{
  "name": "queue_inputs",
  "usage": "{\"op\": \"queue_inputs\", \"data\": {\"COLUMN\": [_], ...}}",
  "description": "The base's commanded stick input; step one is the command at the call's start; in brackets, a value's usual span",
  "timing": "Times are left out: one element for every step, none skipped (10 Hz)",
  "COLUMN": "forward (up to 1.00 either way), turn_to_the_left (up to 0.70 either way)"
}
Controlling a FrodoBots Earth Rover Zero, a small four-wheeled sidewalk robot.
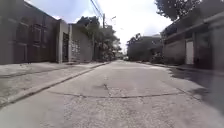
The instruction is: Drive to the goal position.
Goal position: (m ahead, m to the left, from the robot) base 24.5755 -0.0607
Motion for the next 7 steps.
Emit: {"op": "queue_inputs", "data": {"forward": [1.00,1.00,1.00,1.00,1.00,1.00,1.00], "turn_to_the_left": [0.00,0.00,0.00,0.00,0.00,0.00,0.00]}}
